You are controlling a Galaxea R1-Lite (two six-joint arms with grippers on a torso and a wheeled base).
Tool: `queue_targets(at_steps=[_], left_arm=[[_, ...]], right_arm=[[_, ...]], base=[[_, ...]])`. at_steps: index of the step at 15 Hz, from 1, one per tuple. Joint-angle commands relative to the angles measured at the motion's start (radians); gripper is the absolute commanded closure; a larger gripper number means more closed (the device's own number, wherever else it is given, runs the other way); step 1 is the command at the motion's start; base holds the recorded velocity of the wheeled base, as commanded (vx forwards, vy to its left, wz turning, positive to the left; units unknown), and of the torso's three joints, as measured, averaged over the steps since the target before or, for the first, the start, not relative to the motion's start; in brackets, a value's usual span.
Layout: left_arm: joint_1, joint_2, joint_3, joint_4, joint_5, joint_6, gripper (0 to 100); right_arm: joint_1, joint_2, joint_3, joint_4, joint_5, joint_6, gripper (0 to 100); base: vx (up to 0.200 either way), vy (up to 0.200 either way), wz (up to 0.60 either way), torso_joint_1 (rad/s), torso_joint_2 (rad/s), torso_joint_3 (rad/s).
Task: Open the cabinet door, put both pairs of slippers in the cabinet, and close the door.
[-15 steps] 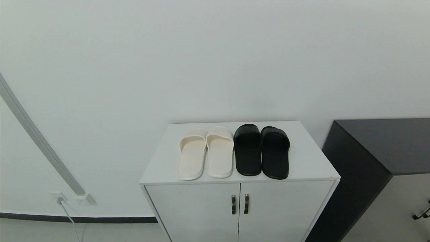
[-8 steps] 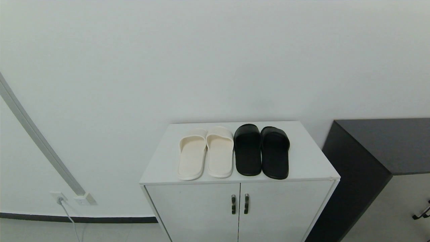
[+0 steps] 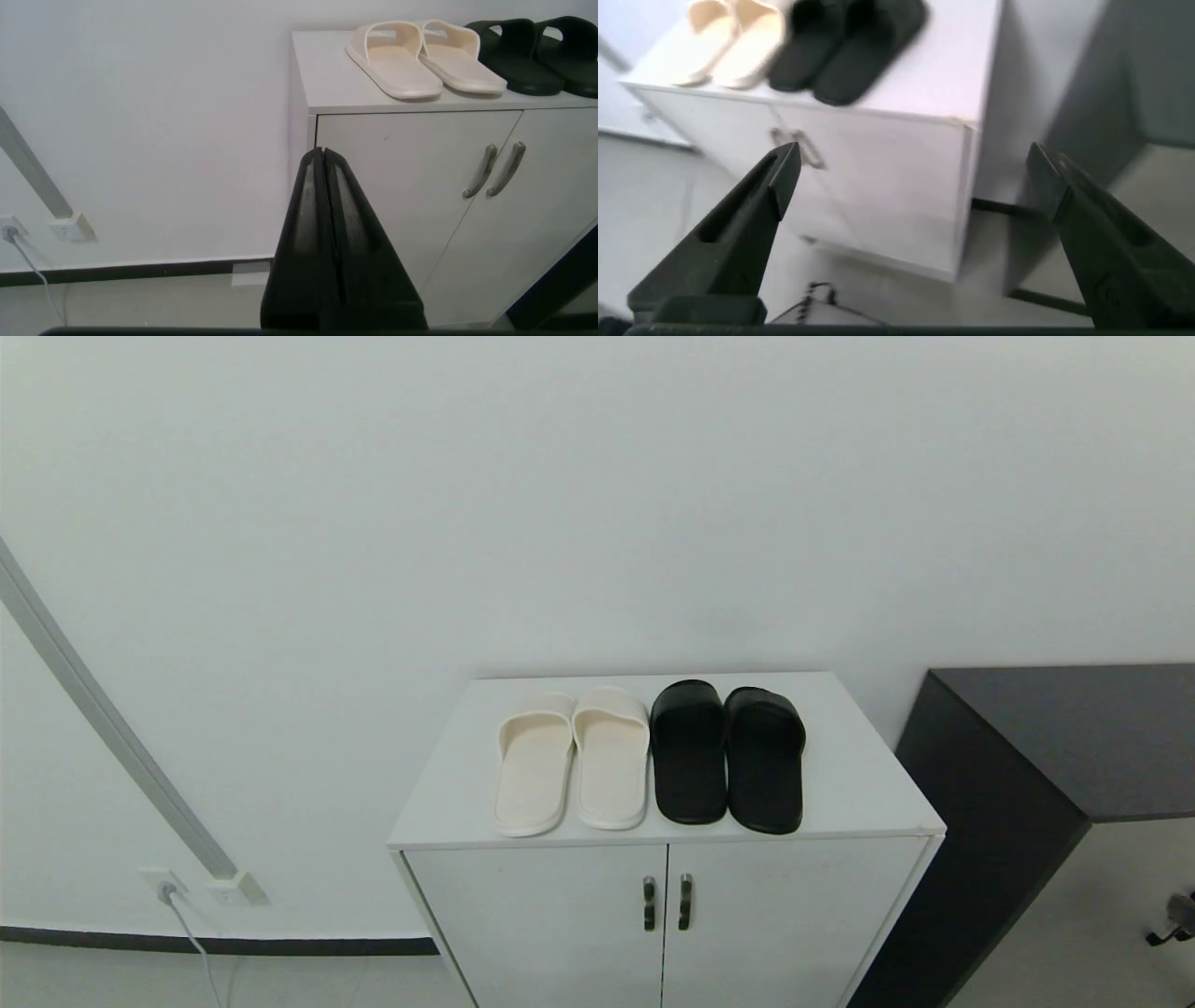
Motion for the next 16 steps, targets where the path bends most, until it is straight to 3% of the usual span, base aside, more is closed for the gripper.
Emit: queue_targets(at_steps=[1,3,4,6,10,16], left_arm=[[0.000,0.001,0.000,0.000,0.000,-0.001,100],[0.000,0.001,0.000,0.000,0.000,-0.001,100],[0.000,0.001,0.000,0.000,0.000,-0.001,100],[0.000,0.001,0.000,0.000,0.000,-0.001,100],[0.000,0.001,0.000,0.000,0.000,-0.001,100],[0.000,0.001,0.000,0.000,0.000,-0.001,100]], right_arm=[[0.158,0.217,-0.122,-0.007,-0.078,0.052,0],[0.293,0.308,-0.179,-0.049,-0.188,0.113,0],[0.426,0.412,-0.225,-0.133,-0.327,0.176,0],[0.520,0.565,-0.274,-0.248,-0.451,0.187,0],[0.552,0.838,-0.384,-0.421,-0.595,0.187,0],[0.568,1.121,-0.577,-0.440,-0.771,0.230,0]], base=[[0.000,0.000,0.00,0.000,0.00,0.000],[0.000,0.000,0.00,0.000,0.00,0.000],[0.000,0.000,0.00,0.000,0.00,0.000],[0.000,0.000,0.00,0.000,0.00,0.000],[0.000,0.000,0.00,0.000,0.00,0.000],[0.000,0.000,0.00,0.000,0.00,0.000]])
